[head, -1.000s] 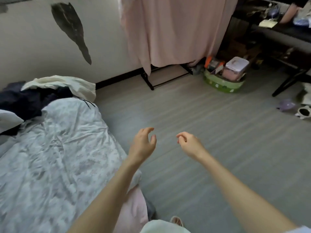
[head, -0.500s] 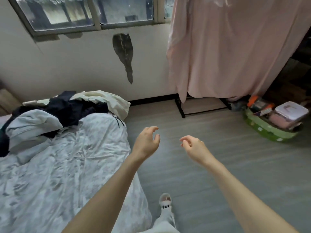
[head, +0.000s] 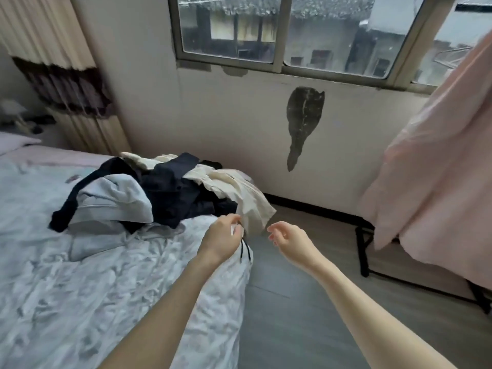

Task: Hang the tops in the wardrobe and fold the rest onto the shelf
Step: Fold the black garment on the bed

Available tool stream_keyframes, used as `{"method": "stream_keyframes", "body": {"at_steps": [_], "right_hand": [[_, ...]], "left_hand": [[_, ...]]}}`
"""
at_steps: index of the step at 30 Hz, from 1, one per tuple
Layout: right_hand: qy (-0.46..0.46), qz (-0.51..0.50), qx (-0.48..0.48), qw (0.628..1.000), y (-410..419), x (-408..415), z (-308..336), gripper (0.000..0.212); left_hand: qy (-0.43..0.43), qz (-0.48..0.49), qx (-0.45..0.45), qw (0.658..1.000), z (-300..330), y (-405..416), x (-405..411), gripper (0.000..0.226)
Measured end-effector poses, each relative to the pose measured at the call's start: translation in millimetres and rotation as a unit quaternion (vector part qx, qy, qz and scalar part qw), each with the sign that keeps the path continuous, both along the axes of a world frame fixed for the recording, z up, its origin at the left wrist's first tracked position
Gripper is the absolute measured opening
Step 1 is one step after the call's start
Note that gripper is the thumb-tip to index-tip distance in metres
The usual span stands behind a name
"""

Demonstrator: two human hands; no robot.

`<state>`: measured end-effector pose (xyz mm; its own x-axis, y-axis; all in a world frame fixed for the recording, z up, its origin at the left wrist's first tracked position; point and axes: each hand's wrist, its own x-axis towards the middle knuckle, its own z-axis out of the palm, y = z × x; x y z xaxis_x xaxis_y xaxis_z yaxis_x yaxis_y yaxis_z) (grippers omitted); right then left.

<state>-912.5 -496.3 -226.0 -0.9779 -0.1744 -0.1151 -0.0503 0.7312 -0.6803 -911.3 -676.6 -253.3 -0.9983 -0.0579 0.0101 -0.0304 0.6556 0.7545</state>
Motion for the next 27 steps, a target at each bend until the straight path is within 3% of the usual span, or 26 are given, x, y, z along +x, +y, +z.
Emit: {"method": "stream_keyframes", "body": {"at_steps": [14,20,23,27], "right_hand": [[-0.03,0.248,0.024,0.968,-168,-276,-82,0.031],[-0.051,0.252,0.052,0.965,-227,-420,-132,0.032],[-0.07,0.272,0.08,0.956,-247,-468,-155,0.039],[-0.08,0.319,0.1,0.939,-287,-522,-189,0.043]], "left_hand": [[-0.087,0.246,0.0,0.965,-68,-162,-154,0.034],[-0.131,0.301,-0.021,0.944,-97,-200,-284,0.036],[-0.153,0.297,-0.064,0.94,-118,-208,-342,0.051],[-0.236,0.321,-0.161,0.903,-158,-240,-414,0.096]]}}
